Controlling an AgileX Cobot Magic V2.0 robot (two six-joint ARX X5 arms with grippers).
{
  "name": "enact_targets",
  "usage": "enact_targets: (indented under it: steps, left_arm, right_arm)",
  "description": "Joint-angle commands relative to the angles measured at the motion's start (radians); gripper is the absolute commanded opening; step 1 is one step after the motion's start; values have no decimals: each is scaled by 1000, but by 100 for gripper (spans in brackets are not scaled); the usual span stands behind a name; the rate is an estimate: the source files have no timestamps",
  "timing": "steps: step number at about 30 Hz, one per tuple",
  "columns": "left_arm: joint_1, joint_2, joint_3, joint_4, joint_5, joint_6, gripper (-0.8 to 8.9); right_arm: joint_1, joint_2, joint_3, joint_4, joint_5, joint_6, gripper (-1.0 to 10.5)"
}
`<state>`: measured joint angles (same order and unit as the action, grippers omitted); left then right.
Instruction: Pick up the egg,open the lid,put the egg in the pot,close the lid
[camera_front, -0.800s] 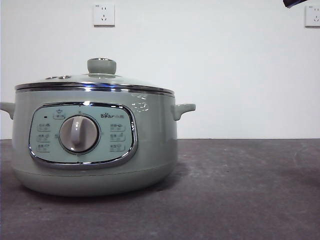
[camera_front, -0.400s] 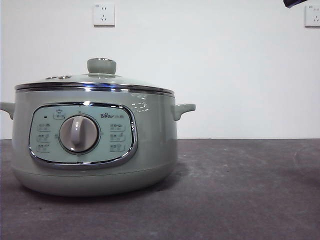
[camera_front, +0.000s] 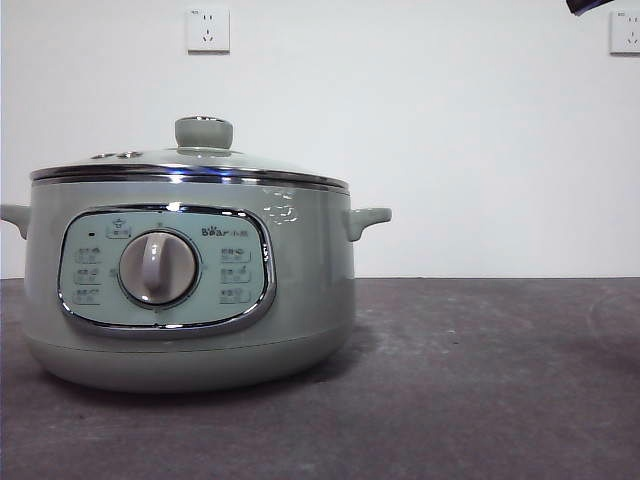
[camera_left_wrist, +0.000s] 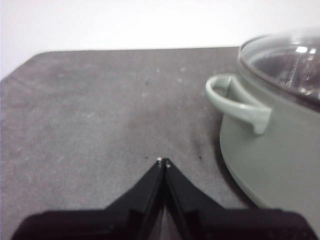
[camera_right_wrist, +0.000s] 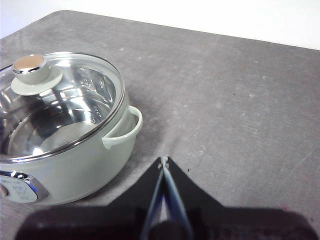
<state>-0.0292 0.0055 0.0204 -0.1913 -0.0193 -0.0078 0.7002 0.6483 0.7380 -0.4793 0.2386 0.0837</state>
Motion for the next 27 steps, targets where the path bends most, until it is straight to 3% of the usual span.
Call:
enact_targets:
  steps: [1,27]
  left_arm:
    - [2,-4,-16,2,-2,5,-3]
    - [2,-3,-16,3,0,-21,-3]
  right_arm:
    - [0,-2,-5,2,3,12,2]
    - [0,-2,-5,0,3,12,2]
